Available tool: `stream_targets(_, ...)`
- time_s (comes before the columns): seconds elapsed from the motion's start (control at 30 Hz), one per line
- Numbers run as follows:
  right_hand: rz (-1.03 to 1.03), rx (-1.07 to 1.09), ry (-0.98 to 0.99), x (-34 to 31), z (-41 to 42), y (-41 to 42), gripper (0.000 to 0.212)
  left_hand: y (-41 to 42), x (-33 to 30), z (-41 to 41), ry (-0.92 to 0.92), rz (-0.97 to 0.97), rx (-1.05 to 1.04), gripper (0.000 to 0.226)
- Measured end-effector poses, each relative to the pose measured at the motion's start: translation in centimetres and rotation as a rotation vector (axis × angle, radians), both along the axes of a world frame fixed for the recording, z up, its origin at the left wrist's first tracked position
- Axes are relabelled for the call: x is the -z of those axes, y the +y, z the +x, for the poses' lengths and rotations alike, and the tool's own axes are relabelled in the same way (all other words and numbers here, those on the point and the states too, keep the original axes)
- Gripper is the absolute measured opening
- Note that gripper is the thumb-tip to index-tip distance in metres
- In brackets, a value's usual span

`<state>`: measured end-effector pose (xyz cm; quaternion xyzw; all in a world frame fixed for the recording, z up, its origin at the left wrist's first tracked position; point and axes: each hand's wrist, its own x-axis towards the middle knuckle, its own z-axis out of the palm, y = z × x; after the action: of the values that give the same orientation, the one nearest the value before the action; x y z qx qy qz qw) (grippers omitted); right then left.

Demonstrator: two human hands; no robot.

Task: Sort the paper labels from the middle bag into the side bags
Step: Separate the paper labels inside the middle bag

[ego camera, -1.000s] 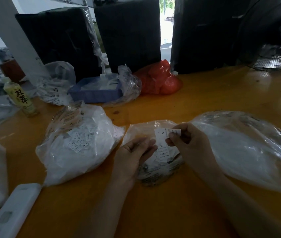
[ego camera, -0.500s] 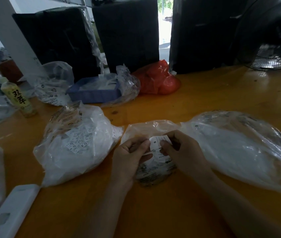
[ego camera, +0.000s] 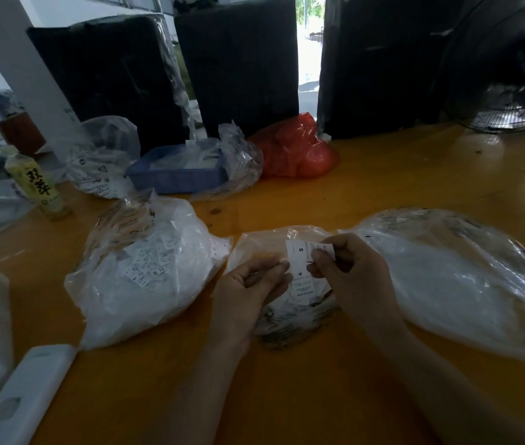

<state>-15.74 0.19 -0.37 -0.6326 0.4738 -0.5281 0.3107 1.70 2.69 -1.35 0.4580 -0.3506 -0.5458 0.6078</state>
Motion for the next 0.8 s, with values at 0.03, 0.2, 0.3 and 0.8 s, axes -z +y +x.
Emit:
stream_targets(0.03, -0.003, -0.002, -0.007, -0.01, 0.00, 0.01, 0.015, 0.02, 0.00, 0.00, -0.009, 0.002, -0.001, 0.025)
stream_targets(0.2, 0.000, -0.002, -0.009, 0.01, 0.04, 0.00, 0.015, 0.01, 0.05, 0.00, -0.025, 0.014, -0.004, 0.042)
stream_targets(0.3, -0.009, 0.008, -0.015, 0.02, 0.02, 0.03, 0.015, -0.05, 0.09, 0.02, -0.011, 0.023, -0.005, 0.051)
stream_targets(0.8, 0.058, -0.079, 0.050, 0.36, 0.15, 0.01, 0.013, -0.14, -0.06, 0.32, 0.039, 0.023, -0.041, 0.021)
